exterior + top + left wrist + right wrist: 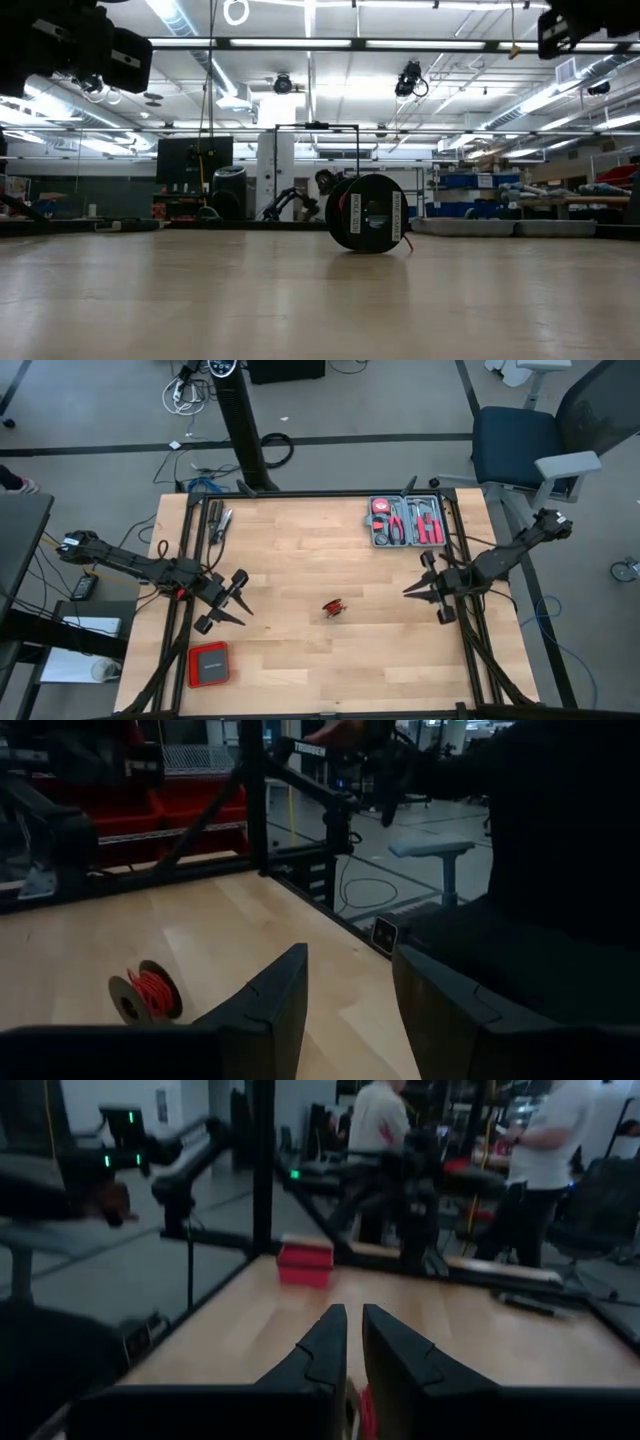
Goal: Coil cords
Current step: Return to Home Position
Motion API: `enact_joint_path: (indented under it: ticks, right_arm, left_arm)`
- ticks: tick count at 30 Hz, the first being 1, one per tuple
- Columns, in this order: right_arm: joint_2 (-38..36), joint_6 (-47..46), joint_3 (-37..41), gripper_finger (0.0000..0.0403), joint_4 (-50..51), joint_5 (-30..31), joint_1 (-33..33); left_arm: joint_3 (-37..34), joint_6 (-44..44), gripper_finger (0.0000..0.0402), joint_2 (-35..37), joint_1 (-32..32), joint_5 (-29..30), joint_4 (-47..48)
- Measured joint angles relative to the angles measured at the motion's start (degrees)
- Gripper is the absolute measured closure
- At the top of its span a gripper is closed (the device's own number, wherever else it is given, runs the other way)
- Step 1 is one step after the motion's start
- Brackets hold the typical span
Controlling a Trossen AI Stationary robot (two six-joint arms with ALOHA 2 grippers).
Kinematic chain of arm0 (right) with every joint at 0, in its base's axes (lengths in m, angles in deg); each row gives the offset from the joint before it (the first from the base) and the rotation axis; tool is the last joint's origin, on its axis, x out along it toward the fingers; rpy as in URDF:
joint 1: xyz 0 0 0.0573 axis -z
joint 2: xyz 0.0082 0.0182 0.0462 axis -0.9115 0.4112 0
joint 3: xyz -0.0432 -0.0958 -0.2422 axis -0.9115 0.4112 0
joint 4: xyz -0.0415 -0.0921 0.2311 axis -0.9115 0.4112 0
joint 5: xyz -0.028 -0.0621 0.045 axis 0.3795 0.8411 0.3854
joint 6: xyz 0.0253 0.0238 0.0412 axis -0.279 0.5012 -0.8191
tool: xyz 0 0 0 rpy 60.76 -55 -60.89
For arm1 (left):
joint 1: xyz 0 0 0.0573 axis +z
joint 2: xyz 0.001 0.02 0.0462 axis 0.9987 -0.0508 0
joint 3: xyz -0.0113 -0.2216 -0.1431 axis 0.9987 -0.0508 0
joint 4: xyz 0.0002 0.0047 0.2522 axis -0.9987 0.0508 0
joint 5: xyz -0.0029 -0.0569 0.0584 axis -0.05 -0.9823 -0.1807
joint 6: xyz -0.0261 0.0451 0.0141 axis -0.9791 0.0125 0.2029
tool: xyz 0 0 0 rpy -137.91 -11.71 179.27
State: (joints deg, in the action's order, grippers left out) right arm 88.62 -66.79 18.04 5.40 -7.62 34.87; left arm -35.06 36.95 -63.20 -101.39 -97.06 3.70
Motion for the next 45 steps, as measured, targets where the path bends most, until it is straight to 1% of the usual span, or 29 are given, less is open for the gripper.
enact_joint_path:
  ticks: [11,18,20,22,28,30,37,45]
  right_arm:
    - [-0.02,0.02,9.22,0.0368,0.00,0.02,0.02]
    - [-1.45,0.03,14.70,0.0368,0.31,-0.01,0.02]
    - [-2.05,-0.07,14.65,0.0368,3.21,-0.02,0.02]
    - [-2.36,-0.02,14.63,0.0368,4.08,-0.10,0.02]
    - [-4.25,0.00,14.63,0.0368,2.13,-0.03,0.02]
    - [-5.10,0.00,14.63,0.0368,2.01,0.00,0.02]
    - [-8.09,0.02,14.63,0.0368,1.78,-0.02,0.02]
    - [-10.47,0.02,14.63,0.0368,1.68,0.01,0.02]
  left_arm:
    - [-0.08,1.28,0.0250,0.02,0.00,0.03,-2.34]
    - [-0.08,3.01,0.0250,0.04,0.00,0.05,2.09]
    - [-0.14,3.10,0.0250,-0.05,0.00,0.06,4.26]
    - [-0.87,3.12,0.0250,-0.03,0.00,0.08,3.58]
    - [-6.84,1.54,0.0250,0.04,0.00,0.27,-5.54]
    - [-6.79,0.53,0.0250,-0.02,-0.06,0.27,-4.18]
    - [-6.79,0.80,0.0250,0.00,-0.07,0.29,-7.44]
    - [-6.79,-0.05,0.0250,0.00,-0.07,0.29,-7.39]
